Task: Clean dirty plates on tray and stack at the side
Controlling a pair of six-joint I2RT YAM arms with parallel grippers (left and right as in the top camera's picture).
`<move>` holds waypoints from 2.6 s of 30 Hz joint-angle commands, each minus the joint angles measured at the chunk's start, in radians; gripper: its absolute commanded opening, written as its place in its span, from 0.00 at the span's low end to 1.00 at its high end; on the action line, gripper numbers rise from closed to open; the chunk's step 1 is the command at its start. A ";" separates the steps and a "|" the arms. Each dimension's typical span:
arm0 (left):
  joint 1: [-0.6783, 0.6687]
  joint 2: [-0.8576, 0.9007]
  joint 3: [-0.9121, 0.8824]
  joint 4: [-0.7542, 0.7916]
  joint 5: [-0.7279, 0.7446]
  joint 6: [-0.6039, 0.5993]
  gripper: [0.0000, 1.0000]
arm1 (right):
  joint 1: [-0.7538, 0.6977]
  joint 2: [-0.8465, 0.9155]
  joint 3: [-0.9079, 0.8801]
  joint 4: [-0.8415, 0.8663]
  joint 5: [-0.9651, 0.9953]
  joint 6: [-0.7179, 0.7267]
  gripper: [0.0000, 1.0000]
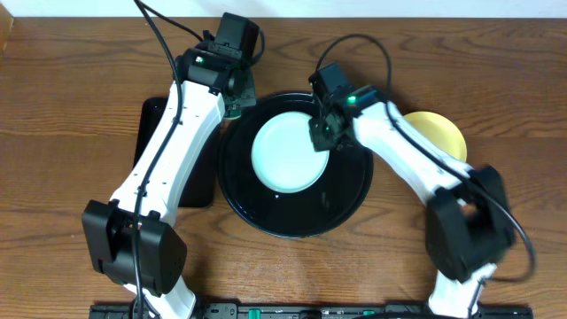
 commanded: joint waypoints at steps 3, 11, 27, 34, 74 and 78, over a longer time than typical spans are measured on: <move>0.020 0.001 -0.014 -0.009 -0.008 0.012 0.08 | 0.042 -0.126 0.002 -0.024 0.251 -0.023 0.01; 0.020 0.001 -0.014 -0.009 -0.008 0.012 0.08 | 0.160 -0.167 0.002 -0.069 0.568 0.016 0.01; 0.020 0.001 -0.014 -0.009 -0.008 0.012 0.08 | 0.407 -0.167 0.002 -0.105 1.266 0.151 0.01; 0.020 0.001 -0.014 -0.009 -0.008 0.012 0.08 | 0.407 -0.167 0.002 -0.105 1.265 0.151 0.01; 0.020 0.001 -0.014 -0.008 -0.008 0.011 0.08 | -0.545 -0.169 -0.005 -0.221 -0.259 -0.132 0.01; 0.020 0.001 -0.014 -0.008 -0.008 0.011 0.08 | -0.674 -0.169 -0.006 -0.266 -0.201 -0.131 0.01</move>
